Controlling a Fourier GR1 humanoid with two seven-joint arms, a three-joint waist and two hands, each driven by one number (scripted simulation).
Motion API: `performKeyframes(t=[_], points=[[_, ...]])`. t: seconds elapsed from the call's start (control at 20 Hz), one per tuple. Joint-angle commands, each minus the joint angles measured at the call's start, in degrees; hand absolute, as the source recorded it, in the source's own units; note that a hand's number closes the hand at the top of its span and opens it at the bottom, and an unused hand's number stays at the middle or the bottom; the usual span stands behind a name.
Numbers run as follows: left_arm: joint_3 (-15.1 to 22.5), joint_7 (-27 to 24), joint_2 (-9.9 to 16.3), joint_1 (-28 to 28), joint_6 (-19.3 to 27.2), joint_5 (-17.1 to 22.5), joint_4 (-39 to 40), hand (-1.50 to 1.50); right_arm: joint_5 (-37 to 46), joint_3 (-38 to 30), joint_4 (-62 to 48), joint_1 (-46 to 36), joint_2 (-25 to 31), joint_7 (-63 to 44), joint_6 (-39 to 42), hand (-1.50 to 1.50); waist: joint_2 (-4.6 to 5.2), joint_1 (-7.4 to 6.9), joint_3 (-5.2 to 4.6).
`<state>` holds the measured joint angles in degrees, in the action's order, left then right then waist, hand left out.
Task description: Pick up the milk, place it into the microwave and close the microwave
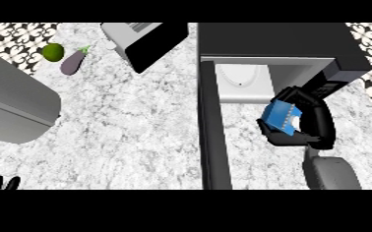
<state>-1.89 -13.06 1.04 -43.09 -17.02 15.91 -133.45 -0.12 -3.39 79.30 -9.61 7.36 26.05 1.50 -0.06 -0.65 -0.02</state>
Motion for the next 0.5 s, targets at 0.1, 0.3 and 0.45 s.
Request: performKeyframes(t=[0.1,0.3,0.45], points=[[-4.72,-4.08,1.20,-1.46,-4.60,2.55,3.49,-1.50,2.56,-1.58,-14.18,-10.96,-0.25,0.66,-2.26,1.50,0.11,-0.66,0.03],[-5.48,-1.10,2.25,3.85,-3.67,3.62,5.50,-1.50,4.02,-2.86,-26.88,-22.42,-0.67,2.27,-3.98,1.50,0.48,-1.11,0.06],[-1.10,-1.13,-0.55,4.21,-1.99,-1.45,4.85,-1.50,3.94,-4.14,-29.99,-26.22,0.81,1.78,-4.05,1.50,0.65,-1.68,0.09]])
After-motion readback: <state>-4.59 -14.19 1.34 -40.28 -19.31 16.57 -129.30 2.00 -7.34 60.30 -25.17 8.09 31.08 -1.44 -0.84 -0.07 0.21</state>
